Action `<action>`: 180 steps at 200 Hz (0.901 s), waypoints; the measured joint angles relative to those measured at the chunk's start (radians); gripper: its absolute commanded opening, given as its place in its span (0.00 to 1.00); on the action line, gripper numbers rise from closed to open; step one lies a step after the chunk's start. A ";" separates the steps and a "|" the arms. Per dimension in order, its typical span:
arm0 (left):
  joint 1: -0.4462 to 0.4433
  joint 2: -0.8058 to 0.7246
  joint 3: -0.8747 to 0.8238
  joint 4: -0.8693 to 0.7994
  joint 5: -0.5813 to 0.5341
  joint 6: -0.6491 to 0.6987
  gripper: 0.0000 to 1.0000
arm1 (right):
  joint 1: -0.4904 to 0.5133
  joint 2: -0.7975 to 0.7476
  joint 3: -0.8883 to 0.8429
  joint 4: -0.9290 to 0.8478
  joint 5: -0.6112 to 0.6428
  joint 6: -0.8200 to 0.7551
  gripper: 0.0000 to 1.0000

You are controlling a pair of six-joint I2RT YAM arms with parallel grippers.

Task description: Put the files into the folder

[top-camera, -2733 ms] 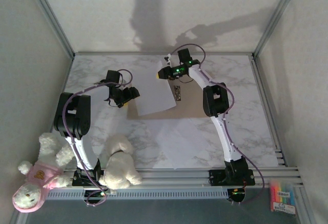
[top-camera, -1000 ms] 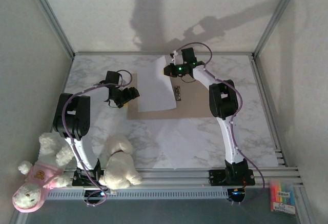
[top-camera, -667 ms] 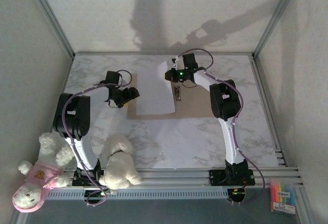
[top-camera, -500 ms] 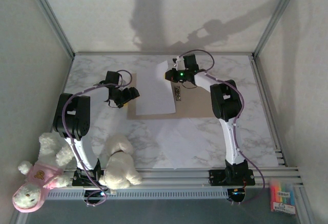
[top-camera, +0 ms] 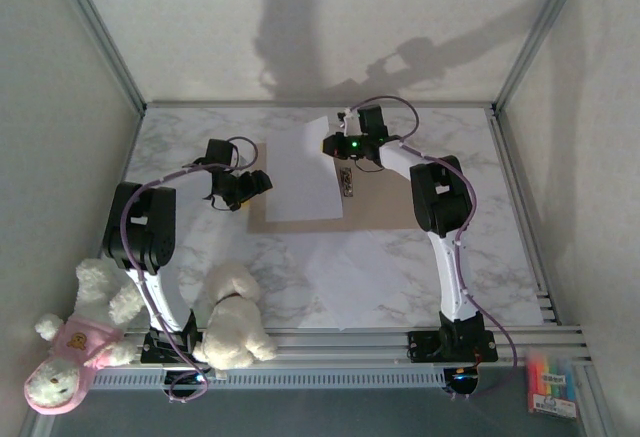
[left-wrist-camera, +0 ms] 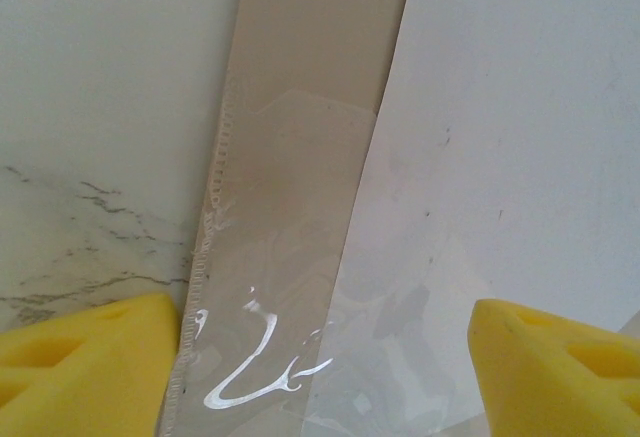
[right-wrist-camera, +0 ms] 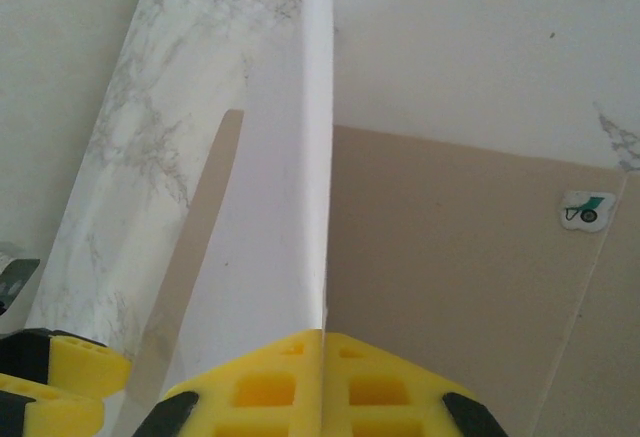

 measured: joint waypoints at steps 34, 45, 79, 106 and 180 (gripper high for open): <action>0.000 -0.001 -0.002 0.002 0.000 0.000 0.77 | 0.000 0.000 -0.011 0.043 0.000 0.014 0.01; 0.000 -0.001 -0.002 0.002 0.000 0.000 0.77 | 0.000 -0.002 -0.028 0.060 0.000 0.023 0.01; 0.000 -0.001 -0.003 0.005 0.000 0.000 0.77 | 0.000 -0.014 -0.093 0.106 0.000 0.057 0.01; 0.000 -0.001 -0.003 0.005 0.000 0.000 0.77 | 0.001 -0.026 -0.127 0.133 0.001 0.079 0.01; 0.000 -0.002 -0.005 0.006 0.000 0.000 0.77 | 0.010 -0.028 -0.138 0.177 -0.008 0.090 0.01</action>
